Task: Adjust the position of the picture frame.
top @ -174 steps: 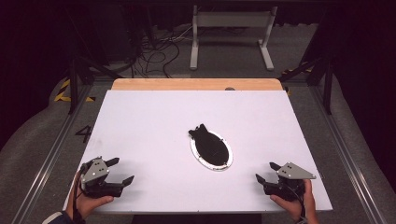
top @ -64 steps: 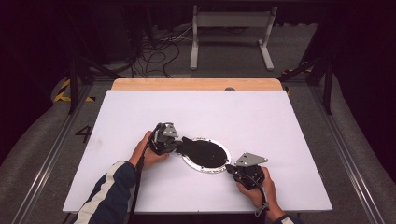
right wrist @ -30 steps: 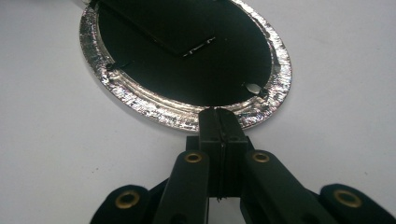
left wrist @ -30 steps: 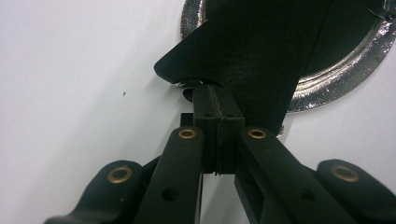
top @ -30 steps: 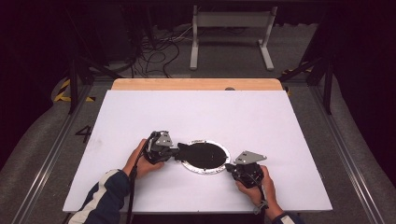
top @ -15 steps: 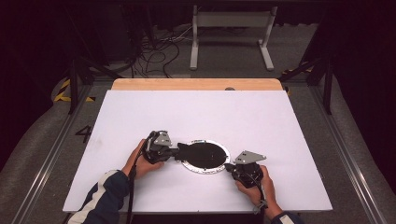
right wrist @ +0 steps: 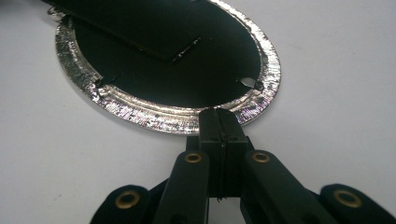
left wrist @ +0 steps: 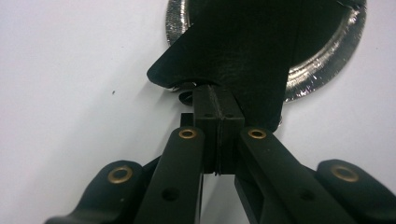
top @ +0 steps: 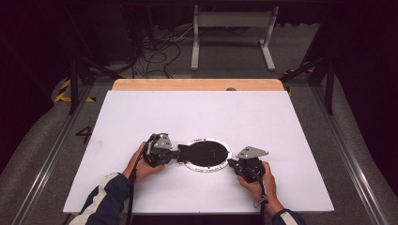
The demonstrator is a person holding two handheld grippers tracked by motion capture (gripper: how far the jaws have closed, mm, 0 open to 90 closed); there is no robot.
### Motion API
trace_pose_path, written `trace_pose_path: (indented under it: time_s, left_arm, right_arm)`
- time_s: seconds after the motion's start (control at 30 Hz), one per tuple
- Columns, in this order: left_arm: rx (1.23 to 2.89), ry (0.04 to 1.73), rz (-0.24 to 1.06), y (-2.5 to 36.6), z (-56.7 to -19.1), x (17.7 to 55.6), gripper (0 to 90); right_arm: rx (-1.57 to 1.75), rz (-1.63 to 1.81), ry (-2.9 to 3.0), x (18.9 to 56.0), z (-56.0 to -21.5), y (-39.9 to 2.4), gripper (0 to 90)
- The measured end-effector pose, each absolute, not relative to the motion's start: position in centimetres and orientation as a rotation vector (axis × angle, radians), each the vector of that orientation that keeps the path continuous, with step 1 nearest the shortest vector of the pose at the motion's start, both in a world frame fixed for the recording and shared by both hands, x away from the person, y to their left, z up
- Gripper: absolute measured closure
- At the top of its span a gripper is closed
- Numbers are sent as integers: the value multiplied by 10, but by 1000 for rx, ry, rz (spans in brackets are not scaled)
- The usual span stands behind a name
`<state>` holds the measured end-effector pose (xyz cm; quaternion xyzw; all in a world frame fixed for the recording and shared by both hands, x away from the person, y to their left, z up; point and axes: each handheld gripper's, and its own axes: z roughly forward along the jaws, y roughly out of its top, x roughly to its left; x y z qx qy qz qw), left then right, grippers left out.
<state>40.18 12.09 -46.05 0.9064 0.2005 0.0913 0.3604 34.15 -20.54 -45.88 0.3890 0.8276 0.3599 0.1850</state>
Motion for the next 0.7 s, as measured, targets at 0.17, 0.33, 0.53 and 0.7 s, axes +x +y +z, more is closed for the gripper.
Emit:
trace_pose_path:
  time_s: [0.17,0.33,0.53,0.7]
  left_arm:
    - [2351,489,241,118,-460,395,900]
    - [2352,473,220,116,-460,387,900]
    - [2390,417,260,110,-458,380,900]
    - [2397,401,268,105,-458,376,900]
  right_arm:
    - [1120,1015,2313,349,-459,-208,900]
    - [1136,1011,2305,358,-458,-211,900]
    - [1139,996,2286,367,-458,-212,900]
    - [1112,973,2271,370,-459,-210,900]
